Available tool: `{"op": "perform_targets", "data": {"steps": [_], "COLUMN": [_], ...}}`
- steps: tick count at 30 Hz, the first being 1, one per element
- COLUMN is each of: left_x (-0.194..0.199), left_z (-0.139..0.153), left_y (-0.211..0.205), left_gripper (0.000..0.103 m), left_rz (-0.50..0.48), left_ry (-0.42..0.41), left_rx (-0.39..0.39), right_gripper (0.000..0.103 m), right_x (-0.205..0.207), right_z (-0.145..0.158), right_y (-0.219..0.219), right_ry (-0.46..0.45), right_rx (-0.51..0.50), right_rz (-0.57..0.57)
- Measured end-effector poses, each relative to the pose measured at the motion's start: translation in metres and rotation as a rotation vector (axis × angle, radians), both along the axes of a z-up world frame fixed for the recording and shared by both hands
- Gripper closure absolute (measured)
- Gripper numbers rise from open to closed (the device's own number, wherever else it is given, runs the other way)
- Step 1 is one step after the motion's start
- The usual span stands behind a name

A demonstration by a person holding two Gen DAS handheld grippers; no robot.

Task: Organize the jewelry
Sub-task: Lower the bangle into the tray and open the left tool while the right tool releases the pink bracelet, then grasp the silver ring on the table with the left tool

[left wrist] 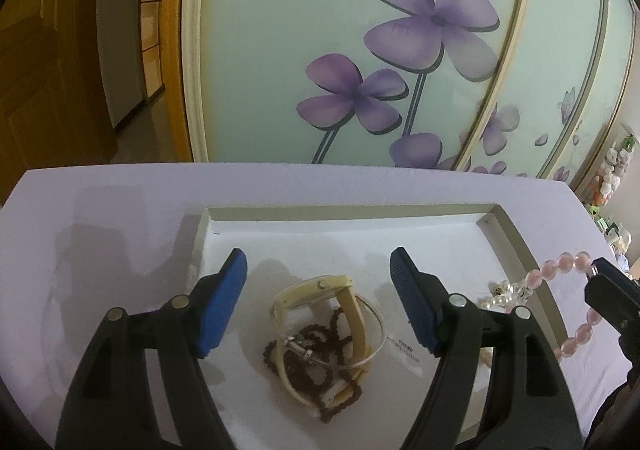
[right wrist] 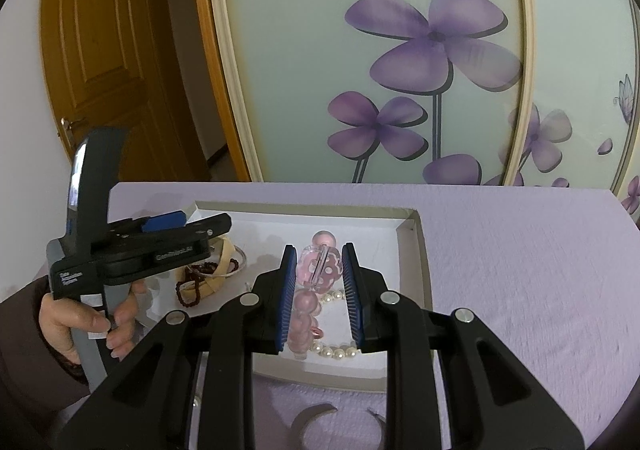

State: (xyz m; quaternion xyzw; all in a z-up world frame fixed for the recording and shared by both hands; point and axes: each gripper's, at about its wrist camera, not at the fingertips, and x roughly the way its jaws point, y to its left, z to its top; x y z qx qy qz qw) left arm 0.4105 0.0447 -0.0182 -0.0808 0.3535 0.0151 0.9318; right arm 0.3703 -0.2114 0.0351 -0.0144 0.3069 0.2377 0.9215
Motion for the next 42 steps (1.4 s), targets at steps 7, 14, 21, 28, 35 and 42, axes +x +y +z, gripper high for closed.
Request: {"op": "perform_targets", "data": {"steps": [7, 14, 21, 28, 35, 42], "left_x": [-0.012, -0.012, -0.012, -0.025, -0.054, -0.098], "left_z": [0.014, 0.016, 0.012, 0.014, 0.016, 0.019], "left_y": [0.009, 0.018, 0.014, 0.015, 0.021, 0.02], "left_gripper": [0.025, 0.025, 0.025, 0.025, 0.025, 0.025], "left_rz": [0.036, 0.063, 0.053, 0.055, 0.062, 0.051], "left_ry": [-0.044, -0.046, -0.037, -0.039, -0.039, -0.035], "left_rx": [0.031, 0.036, 0.045, 0.051, 0.057, 0.061], "right_gripper": [0.079, 0.079, 0.079, 0.041, 0.04, 0.04], "right_x": [0.009, 0.02, 0.029, 0.023, -0.003, -0.034], "right_z": [-0.004, -0.013, -0.025, -0.026, -0.013, -0.005], "right_y": [0.007, 0.013, 0.014, 0.014, 0.008, -0.005], "right_ry": [0.011, 0.035, 0.068, 0.058, -0.007, -0.029], "right_rx": [-0.006, 0.013, -0.009, -0.024, -0.068, -0.071], "right_rz": [0.007, 0.023, 0.02, 0.003, -0.007, -0.009]}}
